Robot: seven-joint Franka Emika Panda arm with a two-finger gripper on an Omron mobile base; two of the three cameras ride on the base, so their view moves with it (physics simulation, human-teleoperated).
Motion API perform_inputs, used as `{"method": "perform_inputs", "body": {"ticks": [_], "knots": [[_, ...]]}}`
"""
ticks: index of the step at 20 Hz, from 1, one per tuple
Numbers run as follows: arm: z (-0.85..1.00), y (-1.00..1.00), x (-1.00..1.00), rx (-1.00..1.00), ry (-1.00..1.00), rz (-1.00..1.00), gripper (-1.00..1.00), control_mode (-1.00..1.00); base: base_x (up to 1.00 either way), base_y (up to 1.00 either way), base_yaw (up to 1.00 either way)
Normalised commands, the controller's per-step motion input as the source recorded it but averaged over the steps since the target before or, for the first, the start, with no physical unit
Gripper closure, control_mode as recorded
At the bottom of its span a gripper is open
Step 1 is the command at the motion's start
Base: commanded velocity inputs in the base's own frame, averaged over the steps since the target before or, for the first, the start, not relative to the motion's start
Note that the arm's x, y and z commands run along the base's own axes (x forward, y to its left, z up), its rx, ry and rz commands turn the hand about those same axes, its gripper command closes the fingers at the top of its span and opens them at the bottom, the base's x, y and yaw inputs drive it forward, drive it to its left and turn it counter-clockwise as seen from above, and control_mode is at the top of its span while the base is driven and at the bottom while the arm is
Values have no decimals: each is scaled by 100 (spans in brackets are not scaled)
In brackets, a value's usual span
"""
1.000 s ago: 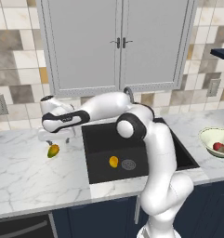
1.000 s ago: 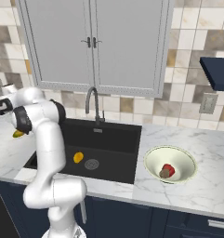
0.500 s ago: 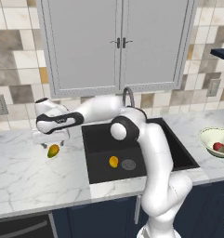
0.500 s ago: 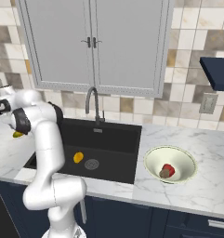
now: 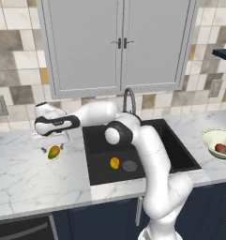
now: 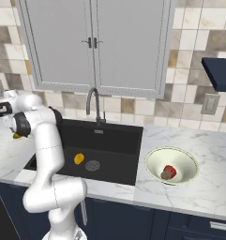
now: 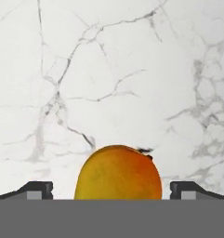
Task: There is a mixed pile of frozen fruits and vegetables on the counter. Locate all the frozen vegetables and place the items in a bowl on the counter. Take all the frozen fruits and defrost them in a running sink.
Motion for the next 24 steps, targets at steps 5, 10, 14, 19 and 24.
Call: {"method": "perform_inputs", "body": {"ticks": [5,10,14,19,24], "knots": [[-11,10,-11,3,6,0,100,-100,0,0,0],[-11,1,-8,2,5,0,100,-100,0,0,0],[8,-22,-3,0,2,0,100,-100,0,0,0],[21,-40,-22,0,0,-1,100,-100,0,0,0],[15,-42,-33,0,-4,-1,100,-100,0,0,0]]}}
